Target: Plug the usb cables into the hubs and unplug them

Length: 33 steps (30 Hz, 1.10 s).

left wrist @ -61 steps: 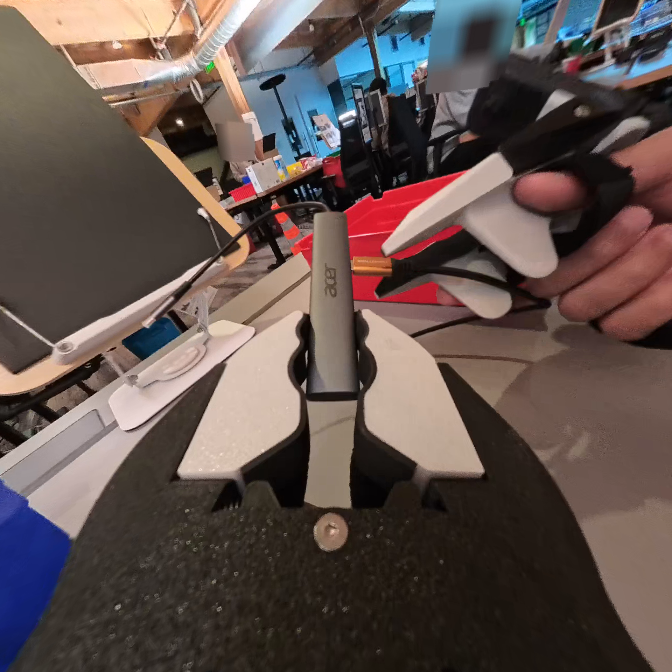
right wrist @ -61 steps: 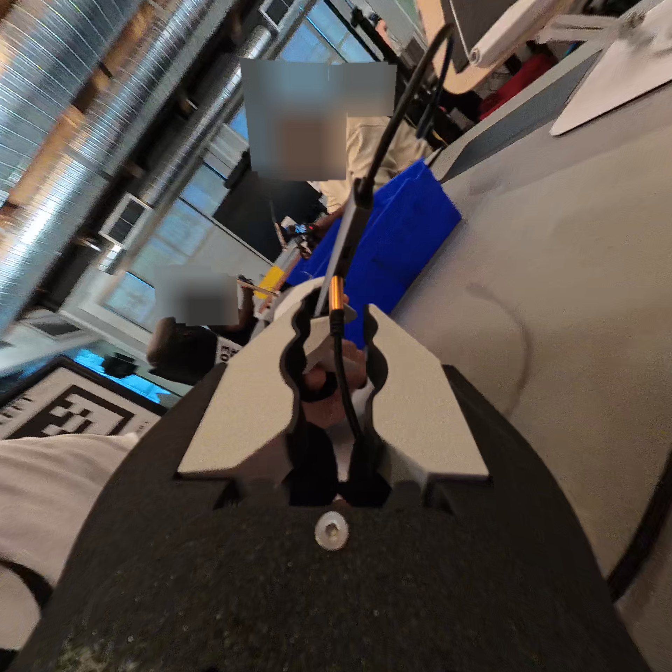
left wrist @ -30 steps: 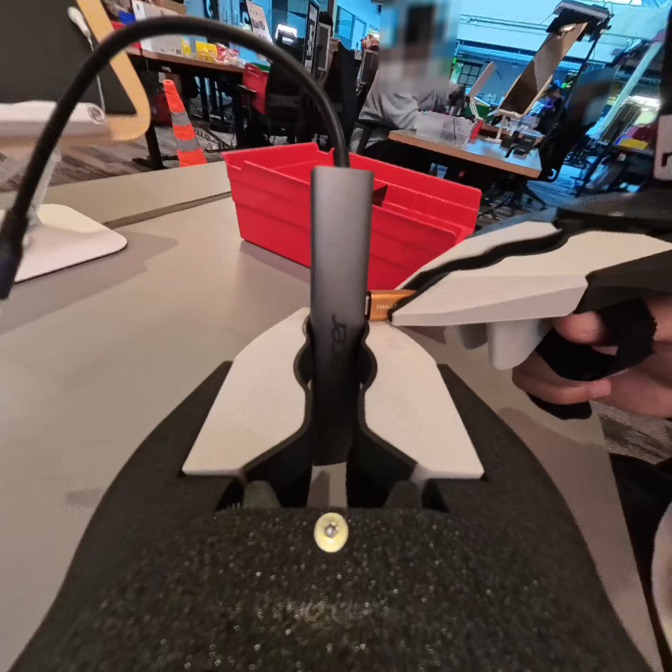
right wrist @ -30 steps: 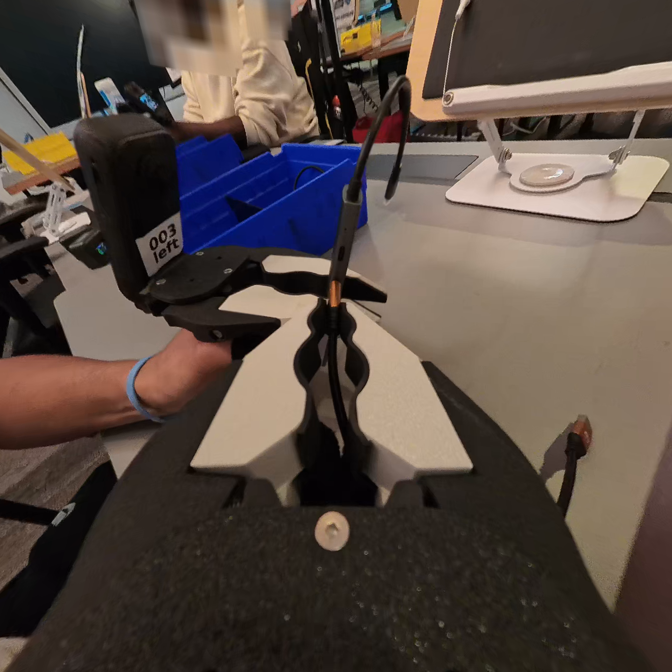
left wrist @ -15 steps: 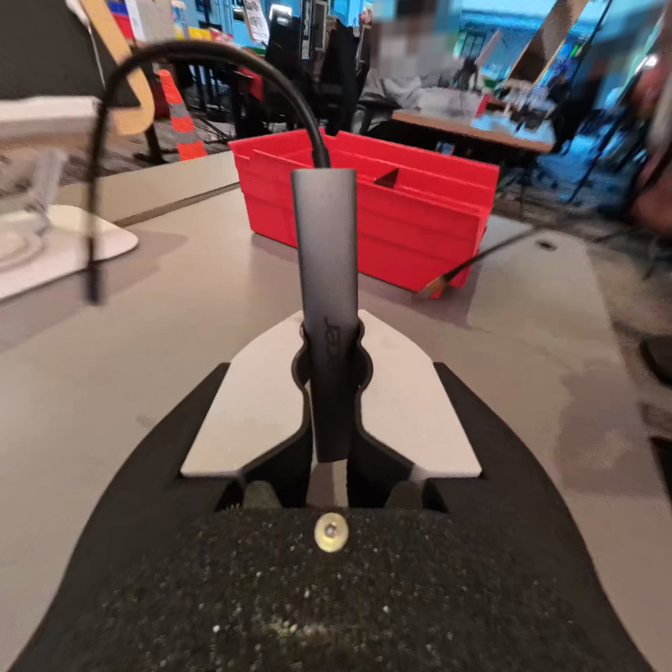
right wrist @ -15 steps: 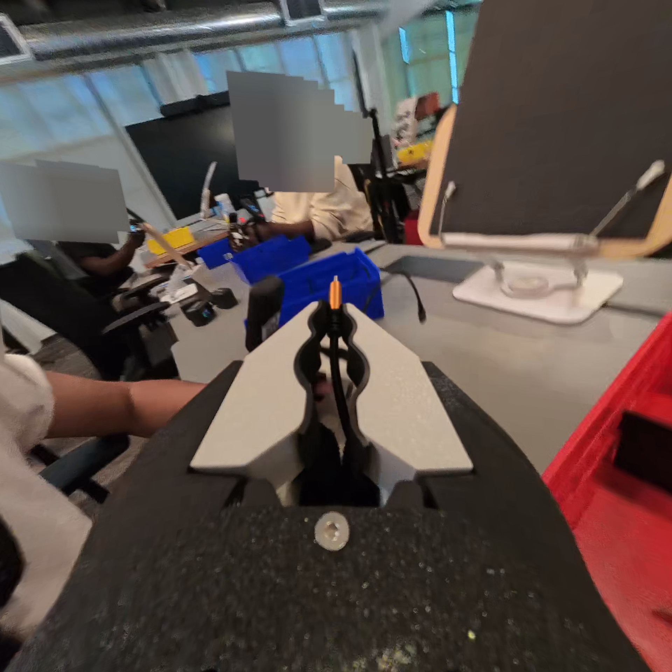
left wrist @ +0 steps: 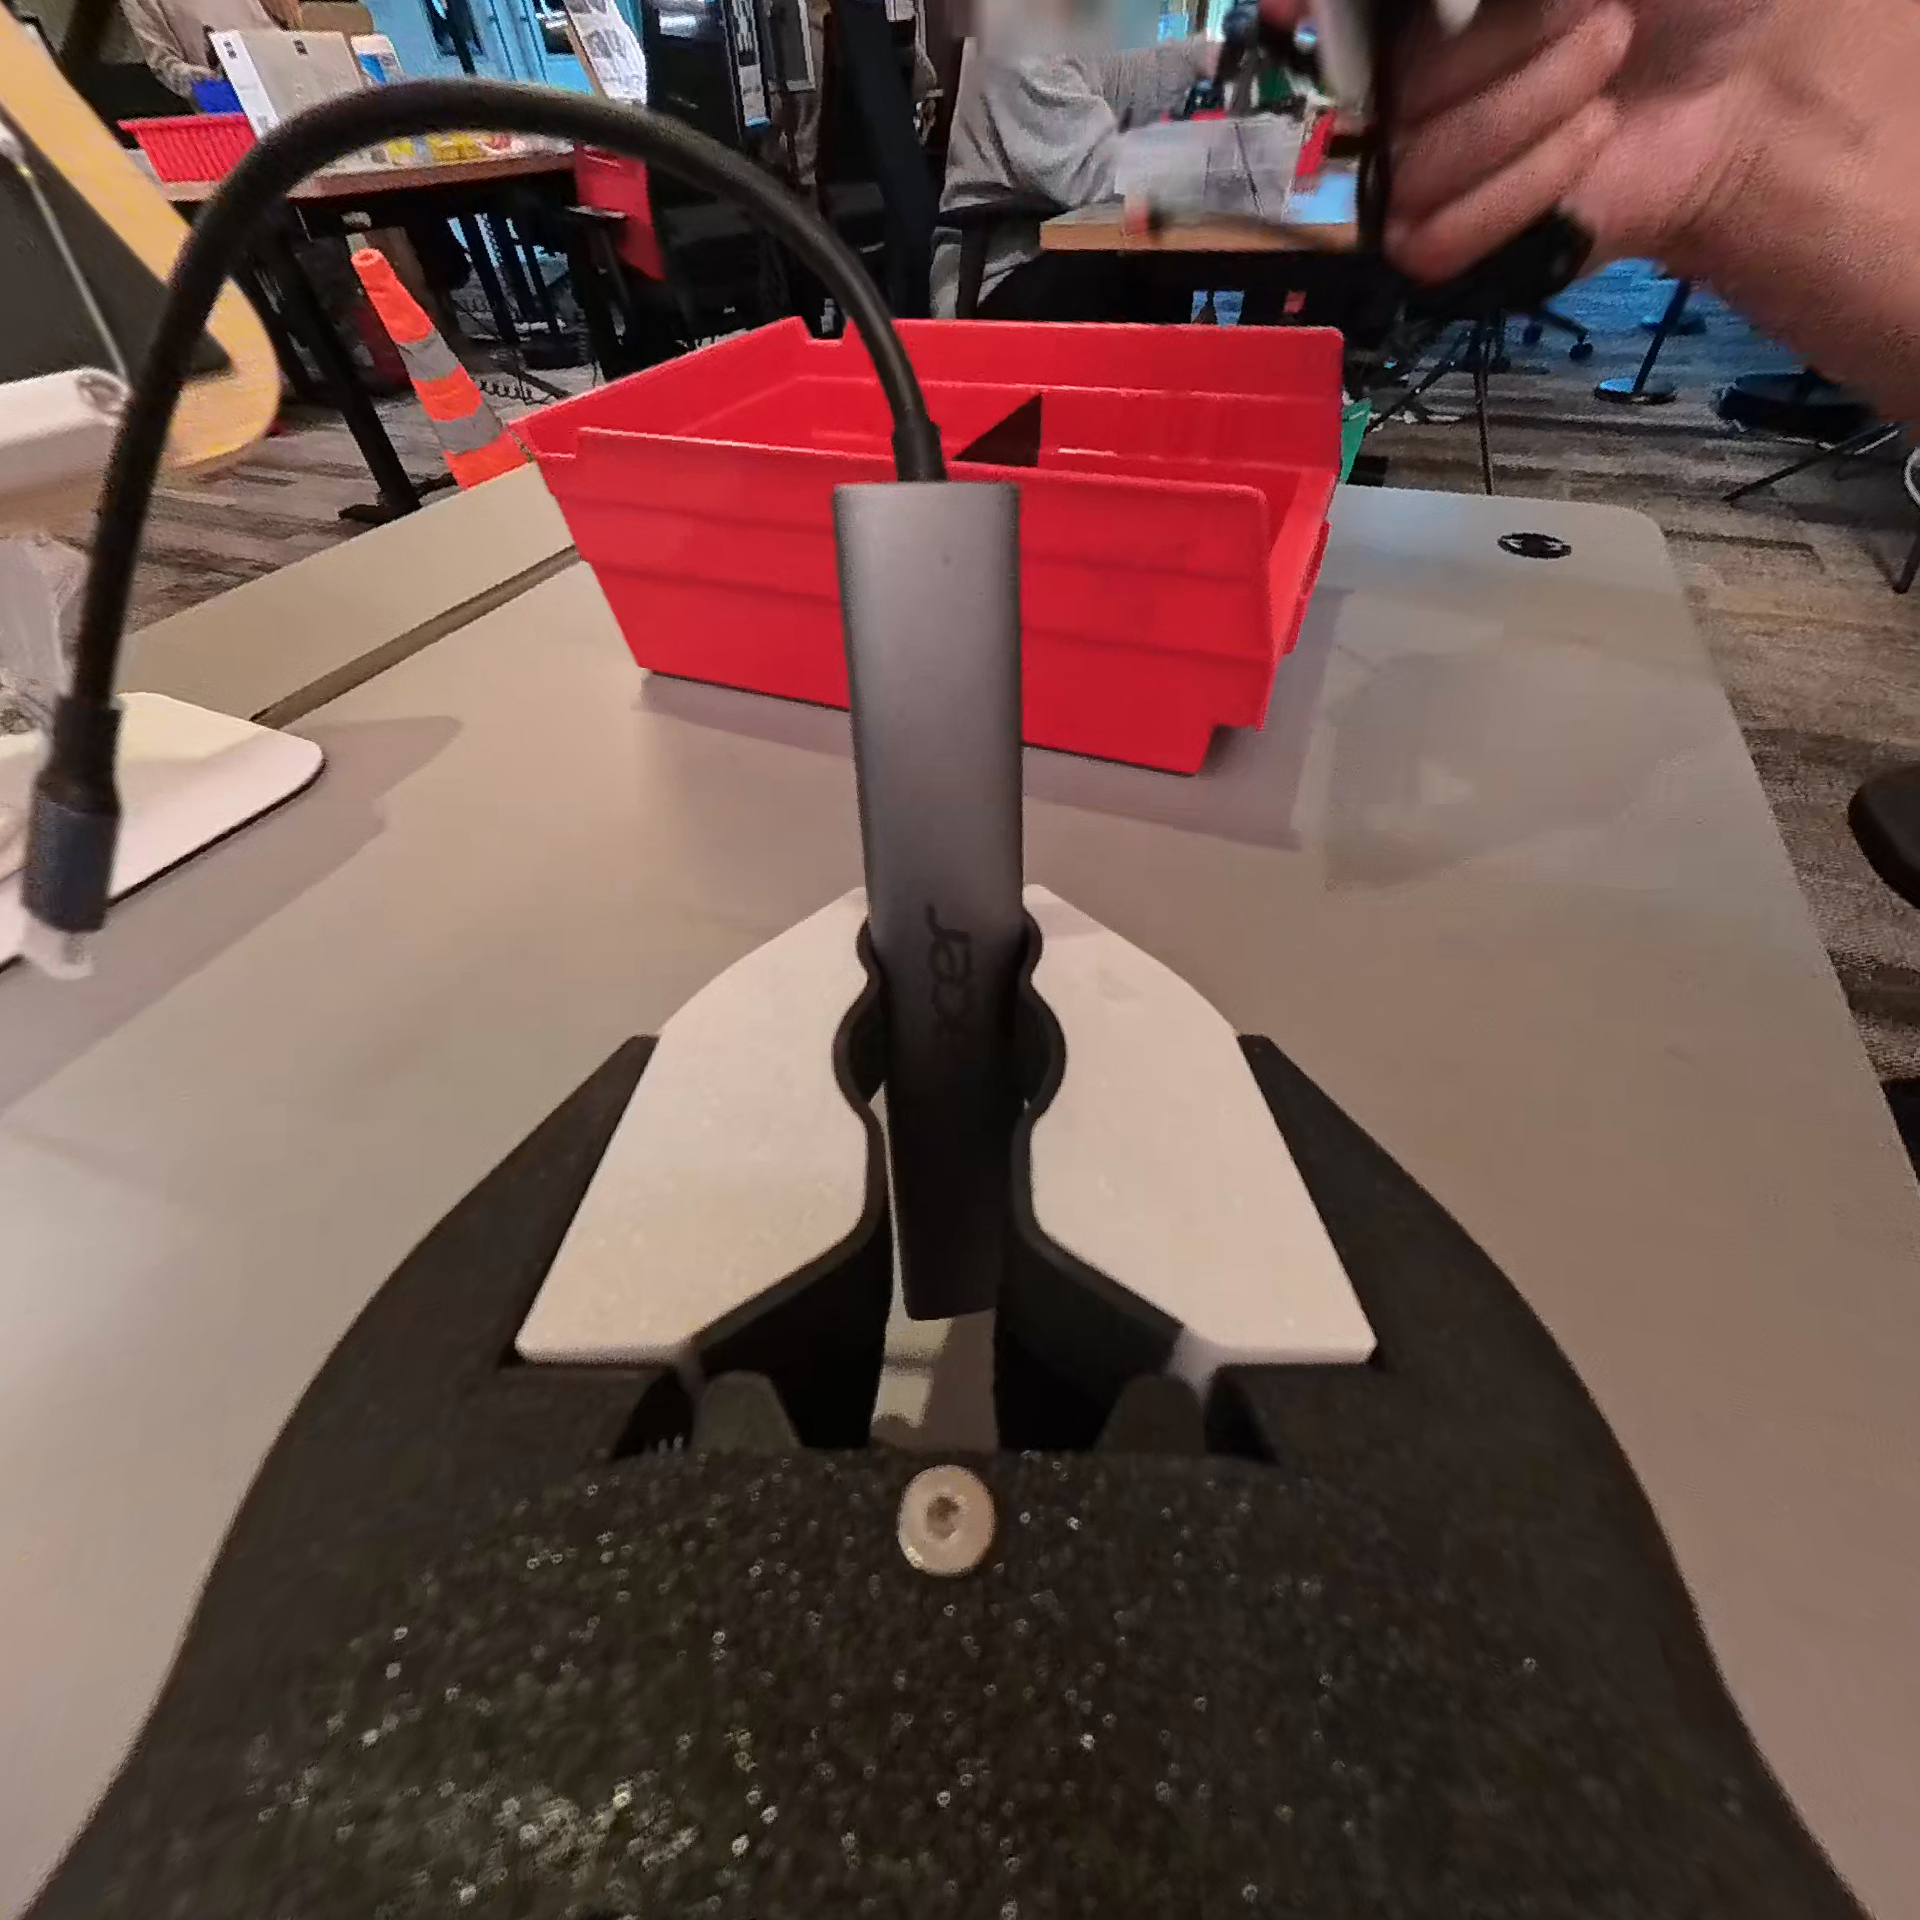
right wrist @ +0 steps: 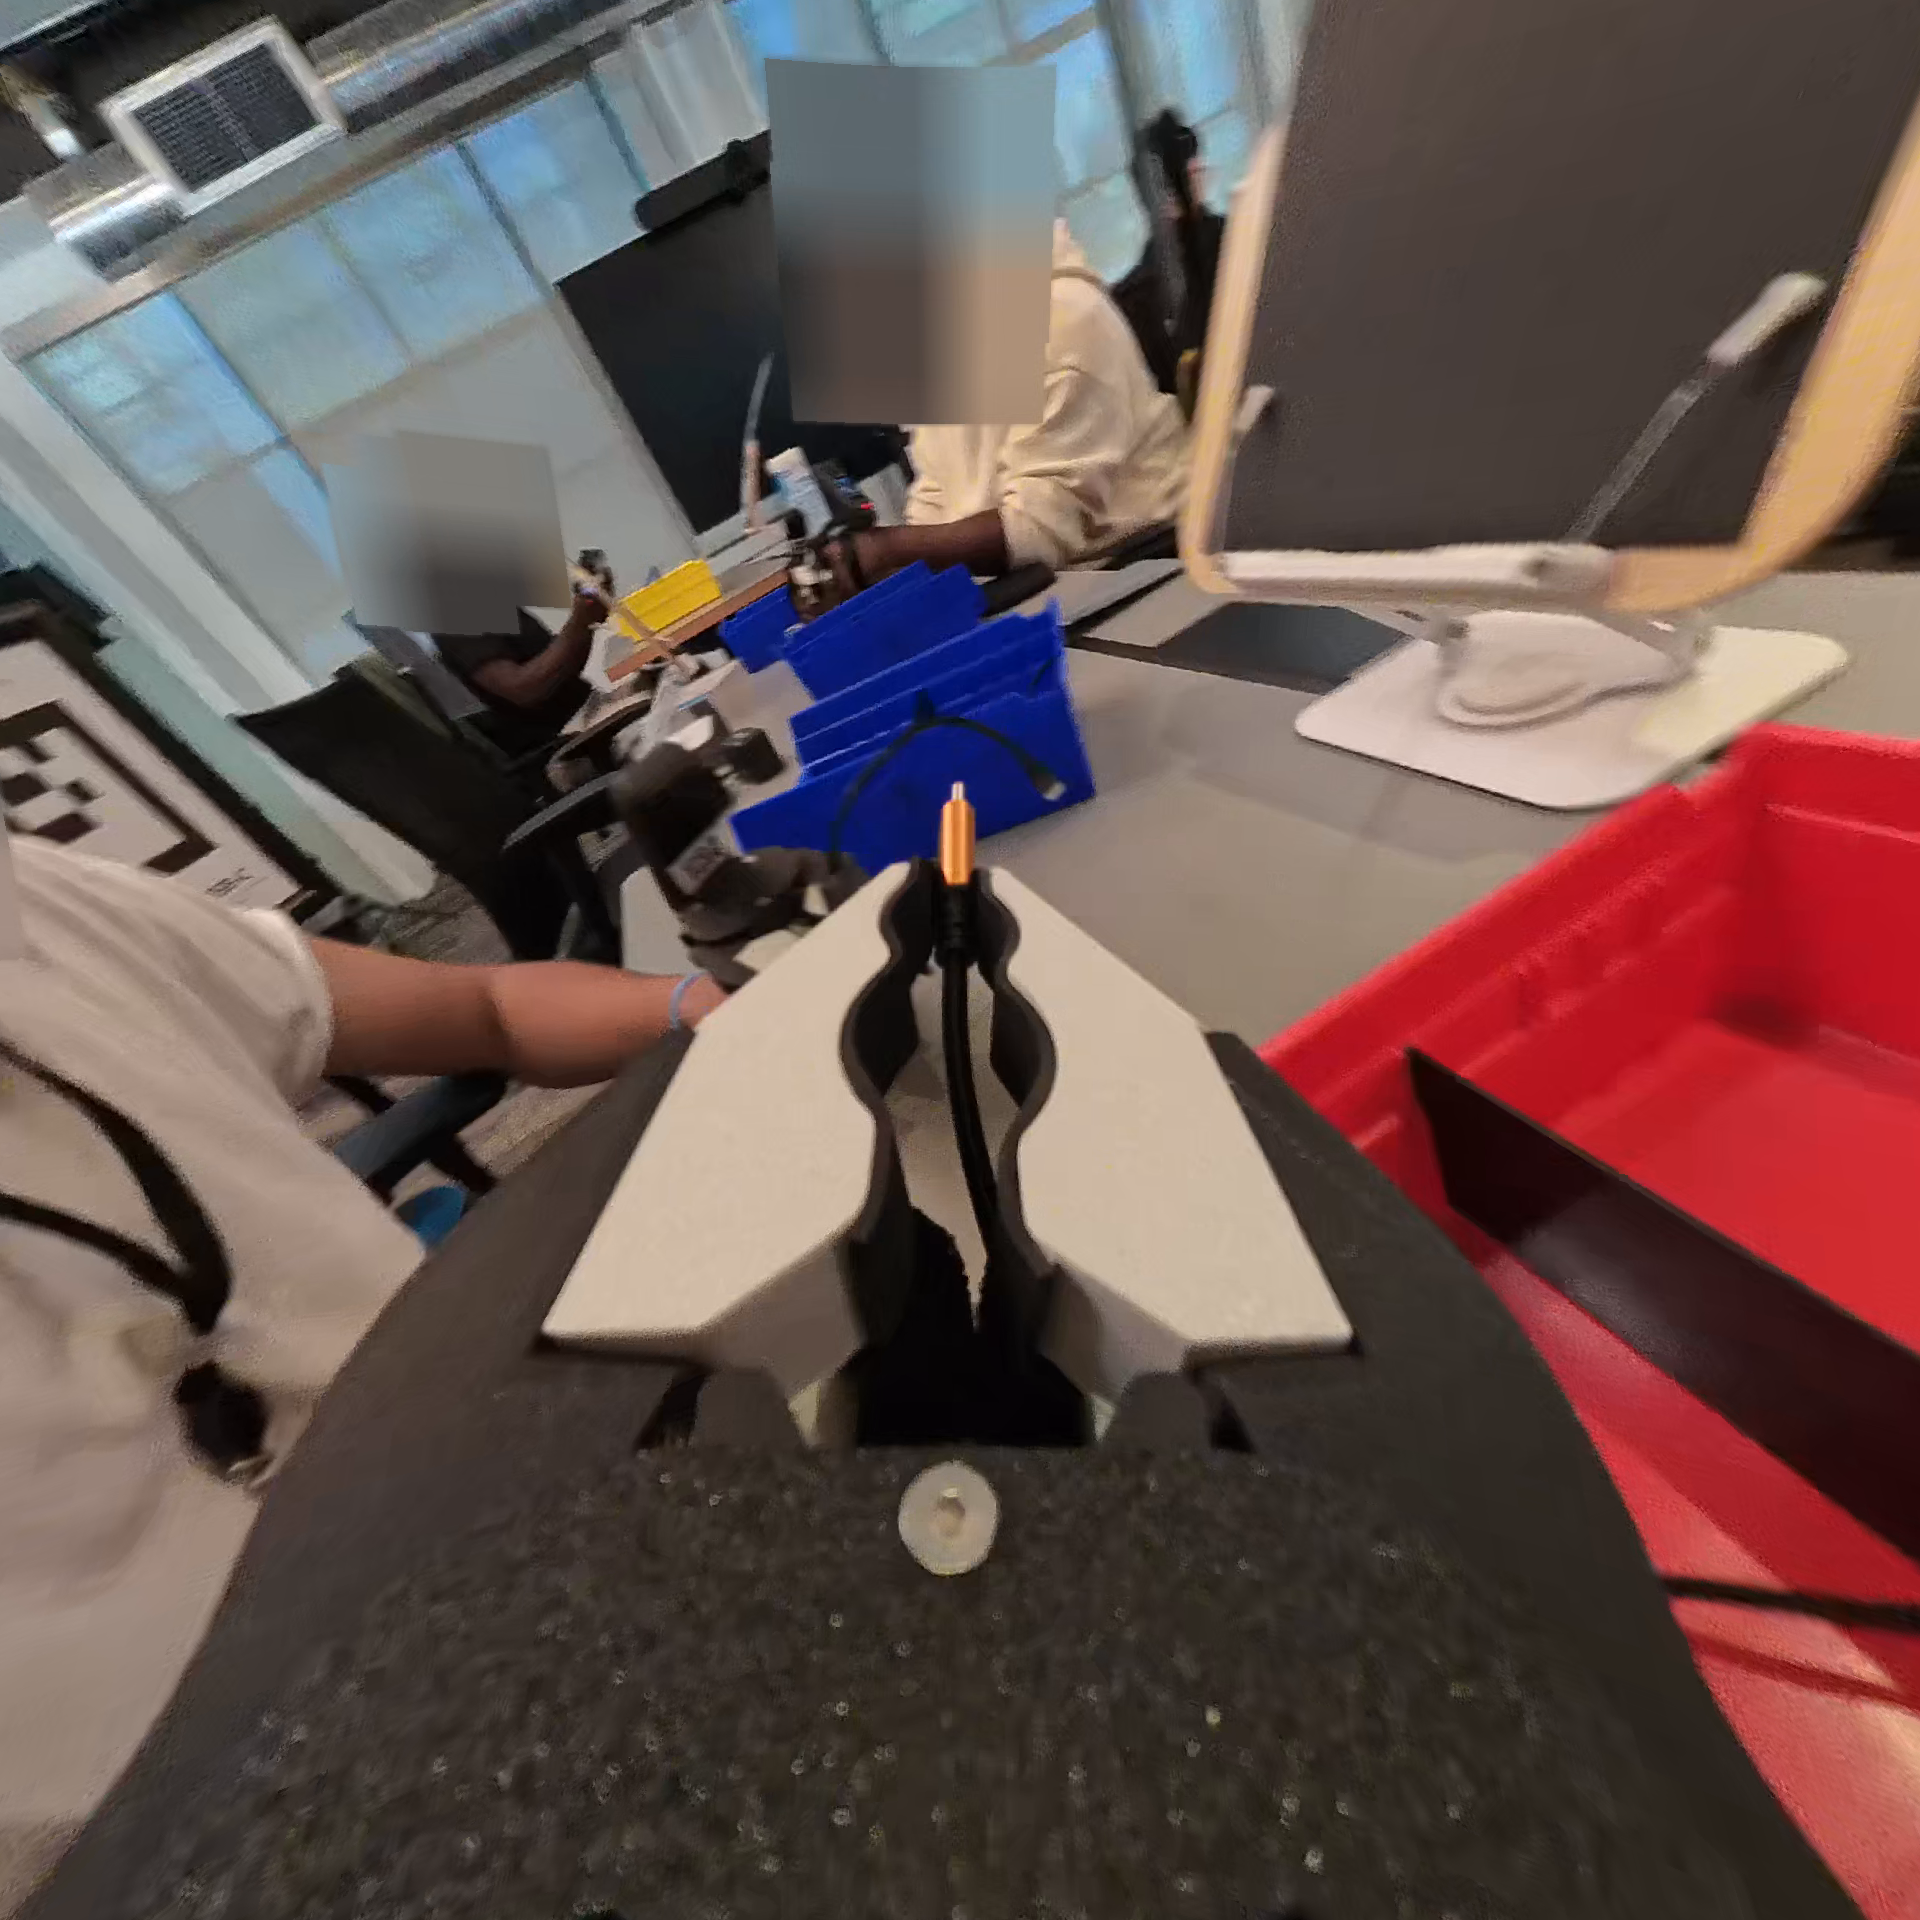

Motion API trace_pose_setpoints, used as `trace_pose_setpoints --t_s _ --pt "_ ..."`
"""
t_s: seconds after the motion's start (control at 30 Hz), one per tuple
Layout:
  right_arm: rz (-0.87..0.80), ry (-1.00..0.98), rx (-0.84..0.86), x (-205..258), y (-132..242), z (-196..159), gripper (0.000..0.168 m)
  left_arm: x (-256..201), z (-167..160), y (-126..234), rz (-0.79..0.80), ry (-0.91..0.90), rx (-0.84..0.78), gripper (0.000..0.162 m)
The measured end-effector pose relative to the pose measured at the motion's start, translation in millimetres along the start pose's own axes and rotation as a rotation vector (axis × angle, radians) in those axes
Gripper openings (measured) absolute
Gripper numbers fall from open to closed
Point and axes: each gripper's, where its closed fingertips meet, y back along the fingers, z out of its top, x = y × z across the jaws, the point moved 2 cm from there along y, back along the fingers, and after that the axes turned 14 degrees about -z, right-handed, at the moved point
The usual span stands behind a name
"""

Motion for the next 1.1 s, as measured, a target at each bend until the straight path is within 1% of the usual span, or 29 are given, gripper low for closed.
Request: trace_pose_setpoints --t_s 0.1,0.2,0.27,0.33,0.4,0.47,0.57,0.7,0.77,0.8,0.87,0.93,1.03,1.1 --pt "-0.039 -0.107 0.026 -23 -6 -15 0.005 3 -1 1 0.002 0.015 0.002 0.019" --pt "-0.115 -0.113 0.024 -35 -19 -26 0.005 2 -3 -1 -0.003 0.012 0.020 0.019" --pt "-0.234 -0.126 0.060 -54 -33 -38 0.005 0 -4 -3 0.001 -0.006 0.039 0.019" --pt "-0.346 -0.136 0.138 -73 -45 -54 0.006 -2 -5 -4 0.002 -0.026 0.051 0.019" --pt "-0.374 -0.145 0.179 -77 -53 -59 0.019 -3 -5 -5 -0.003 -0.028 0.052 0.019" --pt "-0.379 -0.131 0.170 -74 -54 -52 0.021 -3 -5 -4 -0.005 -0.016 0.046 0.019" --pt "-0.409 -0.082 0.110 -64 -41 -31 0.026 0 -5 -1 -0.006 0.013 0.036 0.019" --pt "-0.560 0.034 0.001 -53 -1 1 0.027 6 -4 3 0.010 0.037 0.023 0.019" --pt "-0.612 0.089 -0.022 -40 12 6 0.028 9 -2 6 0.028 0.032 0.007 0.019" --pt "-0.594 0.111 -0.013 -28 11 3 0.029 9 0 8 0.035 0.027 -0.002 0.019" --pt "-0.503 0.127 0.041 4 -11 -15 0.034 10 3 9 0.048 0.015 -0.014 0.019" --pt "-0.350 0.114 0.107 43 -47 -44 0.039 7 4 7 0.034 0.009 -0.022 0.019" --pt "-0.172 0.154 0.113 90 -98 -79 0.039 -4 8 4 -0.058 0.037 -0.065 0.019" --pt "-0.154 0.125 0.097 101 -123 -89 0.040 -4 9 4 -0.052 0.037 -0.075 0.019"
